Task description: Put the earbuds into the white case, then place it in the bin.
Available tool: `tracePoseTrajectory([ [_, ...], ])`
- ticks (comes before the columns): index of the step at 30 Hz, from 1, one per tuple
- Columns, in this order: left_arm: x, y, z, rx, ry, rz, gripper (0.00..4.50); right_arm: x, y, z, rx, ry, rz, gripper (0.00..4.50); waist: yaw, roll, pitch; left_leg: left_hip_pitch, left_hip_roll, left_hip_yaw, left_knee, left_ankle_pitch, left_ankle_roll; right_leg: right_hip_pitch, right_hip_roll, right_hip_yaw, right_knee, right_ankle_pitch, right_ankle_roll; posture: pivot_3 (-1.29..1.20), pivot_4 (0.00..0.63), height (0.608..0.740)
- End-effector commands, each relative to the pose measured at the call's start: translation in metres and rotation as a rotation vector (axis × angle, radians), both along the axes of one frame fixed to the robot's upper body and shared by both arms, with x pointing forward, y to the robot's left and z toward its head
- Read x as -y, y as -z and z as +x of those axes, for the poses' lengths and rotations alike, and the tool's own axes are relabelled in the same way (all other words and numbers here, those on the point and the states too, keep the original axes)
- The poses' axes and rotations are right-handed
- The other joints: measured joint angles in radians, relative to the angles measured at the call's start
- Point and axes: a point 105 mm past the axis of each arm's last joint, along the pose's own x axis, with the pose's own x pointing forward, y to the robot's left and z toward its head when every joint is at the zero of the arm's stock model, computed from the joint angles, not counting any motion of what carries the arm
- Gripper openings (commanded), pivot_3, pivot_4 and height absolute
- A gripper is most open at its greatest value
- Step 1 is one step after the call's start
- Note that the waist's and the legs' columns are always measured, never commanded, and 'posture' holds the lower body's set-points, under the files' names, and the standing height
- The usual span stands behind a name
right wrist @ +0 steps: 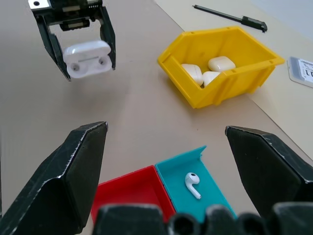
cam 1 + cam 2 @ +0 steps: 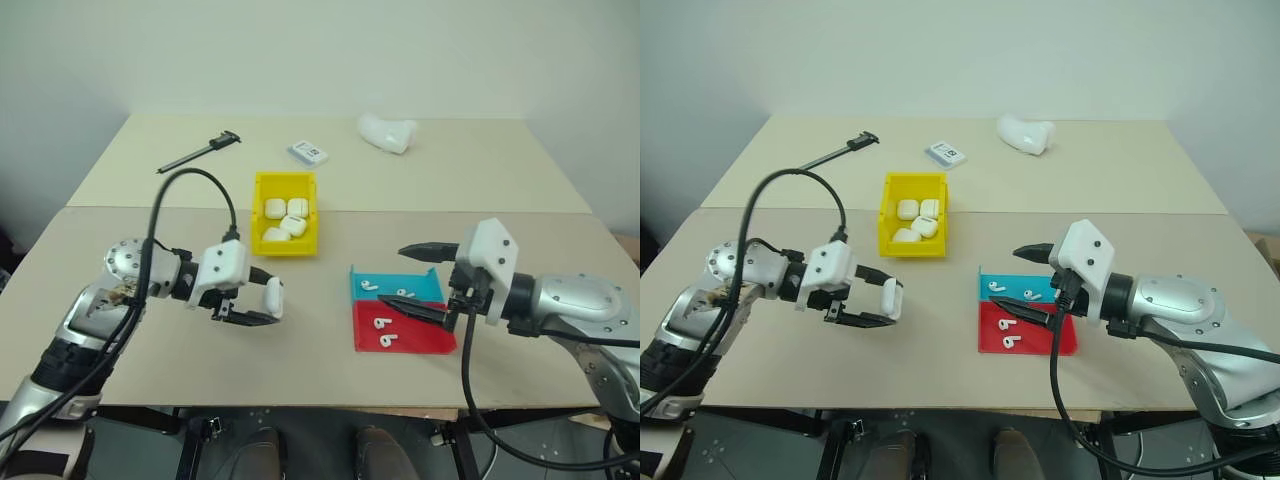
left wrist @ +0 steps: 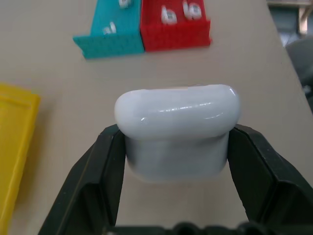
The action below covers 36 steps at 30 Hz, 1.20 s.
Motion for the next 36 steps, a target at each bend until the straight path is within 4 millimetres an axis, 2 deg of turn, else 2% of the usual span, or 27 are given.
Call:
tracePoseTrajectory([
  [1,-0.005,0.004,0.006,0.017,0.012,0.112,2.80,-0.006,-0.004,-0.004,0.036,-0.015,0.000,4.50,0.000,0.000,0.000,0.000,0.000,0.000,0.000,0.000,0.000,0.000,0.000,0.000,0.000,0.000,0.000,0.00,0.150,0.740],
  [5,-0.010,0.022,0.012,-0.016,-0.033,0.196,2.80,-0.009,-0.003,-0.005,0.036,-0.022,0.008,4.50,-0.001,0.000,0.000,0.000,0.000,0.001,0.000,0.000,0.000,0.000,0.000,-0.001,0.000,0.000,0.000,0.00,0.150,0.740],
  [8,-0.010,0.028,0.008,-0.051,-0.018,0.226,2.80,-0.010,-0.003,-0.005,0.037,-0.024,0.013,4.50,-0.001,0.000,0.000,0.000,0.000,0.000,0.000,0.000,0.000,0.000,0.000,0.000,0.000,0.000,0.000,0.00,0.150,0.740],
  [13,-0.011,0.032,0.007,-0.062,0.002,0.257,4.42,-0.013,-0.002,-0.007,0.034,-0.034,0.017,4.50,-0.003,0.000,0.000,0.001,0.001,0.000,0.000,0.000,0.000,0.000,0.001,0.000,0.001,0.000,0.000,0.00,0.150,0.740],
  [14,-0.012,0.033,0.007,-0.057,0.007,0.275,4.47,-0.013,-0.002,-0.007,0.033,-0.036,0.019,4.50,-0.003,0.000,0.000,0.001,0.000,0.000,0.000,0.000,0.000,0.000,0.001,0.000,0.001,0.000,0.000,0.00,0.150,0.740],
  [17,-0.015,0.030,0.008,-0.065,0.018,0.307,4.47,-0.014,-0.002,-0.007,0.032,-0.037,0.026,4.50,-0.003,0.000,0.000,0.000,0.000,0.000,0.000,0.000,0.000,0.000,0.000,0.000,0.001,0.000,0.000,0.00,0.150,0.740],
  [25,-0.016,0.020,0.015,-0.154,-0.098,0.448,4.47,-0.017,0.000,-0.007,0.025,-0.037,0.034,4.50,-0.005,0.000,0.000,0.001,0.000,0.000,0.001,0.000,0.000,0.000,0.001,0.000,0.001,0.000,0.000,0.00,0.150,0.740],
  [31,-0.008,0.013,0.009,-0.230,-0.130,0.424,4.47,-0.019,0.001,-0.007,0.025,-0.030,0.048,4.50,-0.005,0.000,0.000,0.000,0.001,-0.001,0.001,0.000,0.000,0.000,0.002,0.001,0.001,0.000,0.000,0.00,0.150,0.740],
  [36,-0.008,0.019,0.006,-0.246,-0.185,0.442,4.47,-0.020,0.002,-0.008,0.024,-0.028,0.053,4.50,-0.004,0.000,0.000,0.000,0.001,-0.002,0.001,0.000,0.000,0.000,0.002,0.001,0.001,0.000,0.000,0.00,0.150,0.740],
])
